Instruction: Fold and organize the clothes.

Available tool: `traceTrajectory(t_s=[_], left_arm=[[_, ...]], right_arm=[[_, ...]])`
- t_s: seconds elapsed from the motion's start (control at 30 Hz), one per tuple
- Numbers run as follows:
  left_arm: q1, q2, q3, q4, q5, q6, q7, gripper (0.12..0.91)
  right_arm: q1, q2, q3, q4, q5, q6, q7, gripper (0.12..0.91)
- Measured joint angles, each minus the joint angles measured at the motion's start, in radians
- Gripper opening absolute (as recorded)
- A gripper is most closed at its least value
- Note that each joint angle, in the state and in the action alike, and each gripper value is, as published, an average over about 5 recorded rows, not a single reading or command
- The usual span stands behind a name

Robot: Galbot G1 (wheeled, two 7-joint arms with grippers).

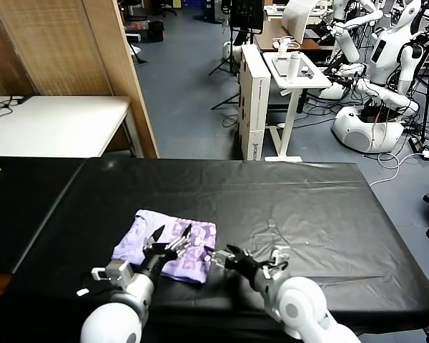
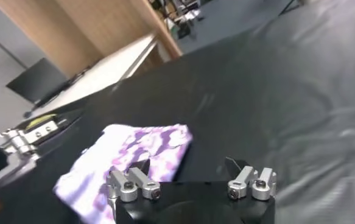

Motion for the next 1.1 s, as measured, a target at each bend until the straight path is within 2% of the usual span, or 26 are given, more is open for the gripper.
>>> traceTrajectory(t_s=[0.07, 0.33, 0.4, 0.5, 0.67, 0.73, 0.87, 0.9, 1.0, 1.1], left_arm=[[0.002, -0.001, -0.006, 0.004, 0.003, -0.006, -0.001, 0.907], [0.007, -0.006, -0.018, 0.016, 0.009, -0.019, -0.003, 0.907], [0.009, -0.007, -0.022, 0.020, 0.011, -0.023, -0.003, 0.907], [0.010, -0.008, -0.027, 0.024, 0.012, -0.028, -0.003, 0.907], [0.007, -0.010, -0.029, 0.031, 0.011, -0.033, -0.003, 0.907], [0.008, -0.011, -0.029, 0.033, 0.010, -0.036, -0.002, 0.907], [0.010, -0.006, -0.032, 0.036, 0.004, -0.062, -0.004, 0.907], [0.010, -0.002, -0.032, 0.037, 0.004, -0.075, -0.007, 0.907], [0.013, 0.009, -0.029, 0.043, 0.005, -0.120, -0.023, 0.907], [0.019, 0.027, -0.028, 0.048, -0.004, -0.164, -0.030, 0.907]], right_arm=[[0.008, 0.007, -0.009, -0.014, 0.002, 0.000, -0.004, 0.774], [0.032, 0.002, -0.007, -0.038, -0.002, -0.002, -0.015, 0.269], [0.039, -0.011, 0.003, -0.038, -0.008, -0.004, -0.019, 0.180], [0.057, -0.041, 0.023, -0.046, -0.037, -0.005, -0.038, 0.140], [0.094, -0.095, 0.047, -0.064, -0.088, -0.024, -0.075, 0.147], [0.101, -0.114, 0.053, -0.063, -0.112, -0.032, -0.095, 0.195], [0.096, -0.144, 0.063, -0.047, -0.202, -0.010, -0.153, 0.413], [0.092, -0.152, 0.065, -0.041, -0.232, 0.005, -0.171, 0.489], [0.072, -0.175, 0.075, -0.024, -0.338, 0.063, -0.219, 0.678], [0.037, -0.194, 0.090, -0.001, -0.441, 0.136, -0.241, 0.834]])
